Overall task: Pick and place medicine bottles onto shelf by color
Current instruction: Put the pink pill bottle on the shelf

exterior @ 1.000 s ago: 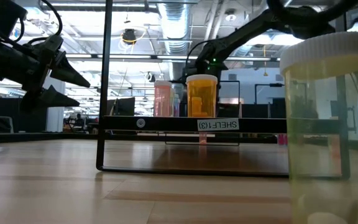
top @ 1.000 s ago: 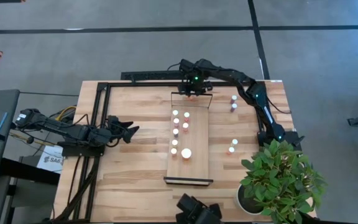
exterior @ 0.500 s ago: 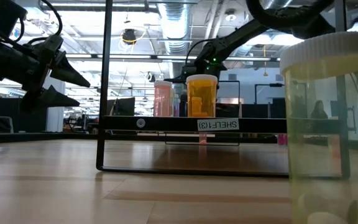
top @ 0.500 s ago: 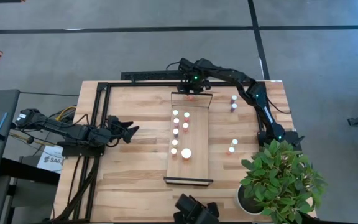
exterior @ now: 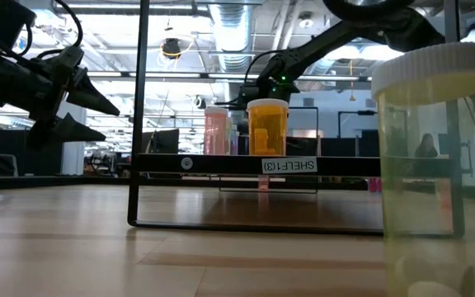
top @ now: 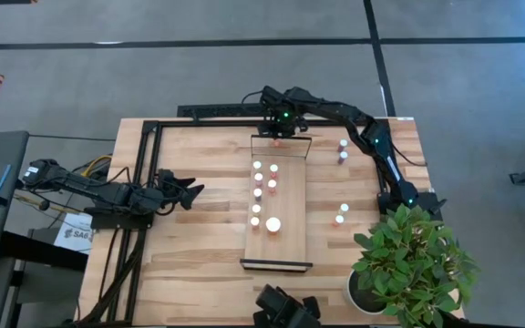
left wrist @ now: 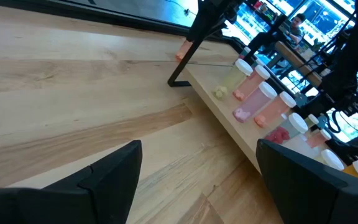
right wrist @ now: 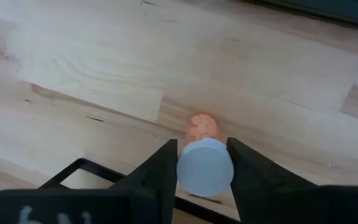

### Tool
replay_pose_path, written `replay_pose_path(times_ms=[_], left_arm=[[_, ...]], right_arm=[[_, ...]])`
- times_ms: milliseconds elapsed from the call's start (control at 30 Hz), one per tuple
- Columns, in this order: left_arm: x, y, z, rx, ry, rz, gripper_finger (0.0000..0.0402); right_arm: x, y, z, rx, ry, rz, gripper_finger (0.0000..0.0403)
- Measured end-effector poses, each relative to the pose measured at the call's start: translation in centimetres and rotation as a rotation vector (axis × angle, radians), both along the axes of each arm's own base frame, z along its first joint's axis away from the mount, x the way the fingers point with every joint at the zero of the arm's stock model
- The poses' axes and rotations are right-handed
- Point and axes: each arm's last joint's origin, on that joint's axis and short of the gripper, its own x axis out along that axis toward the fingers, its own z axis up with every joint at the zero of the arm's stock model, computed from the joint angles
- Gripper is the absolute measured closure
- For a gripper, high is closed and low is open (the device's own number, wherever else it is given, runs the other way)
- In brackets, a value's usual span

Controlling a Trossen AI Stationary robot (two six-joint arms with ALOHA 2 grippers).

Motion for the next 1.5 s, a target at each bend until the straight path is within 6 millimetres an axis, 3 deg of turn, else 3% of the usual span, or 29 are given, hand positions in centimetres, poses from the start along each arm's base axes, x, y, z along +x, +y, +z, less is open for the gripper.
replay_pose_path(times_ms=[167, 433, 733, 900, 1200, 1500], left_arm=[[0.0, 0.0, 0.0, 0.000, 0.000, 0.000, 0.0099], [0.0, 0.0, 0.0, 0.000, 0.000, 0.000, 0.0099], [0.0, 0.0, 0.0, 0.000, 0.000, 0.000, 0.0099], [0.0, 0.0, 0.0, 0.000, 0.000, 0.000, 0.0099], [0.0, 0.0, 0.0, 0.000, 0.000, 0.000, 0.0099], [0.0, 0.0, 0.0, 0.000, 0.000, 0.000, 0.0099]], right_arm=[[-0.1, 0.0, 0.7, 0.006, 0.009, 0.000, 0.0261], [-0.3, -0.7, 3.8, -0.052, -0.002, -0.016, 0.0263], [-1.9, -1.3, 8.5, -0.087, 0.024, -0.012, 0.0265], [-3.8, -0.6, 11.3, -0.113, 0.024, -0.026, 0.0271], [-8.4, 3.6, 18.9, -0.180, 0.027, -0.100, 0.0276], [-10.0, 10.8, 22.7, -0.295, 0.000, -0.151, 0.0276]])
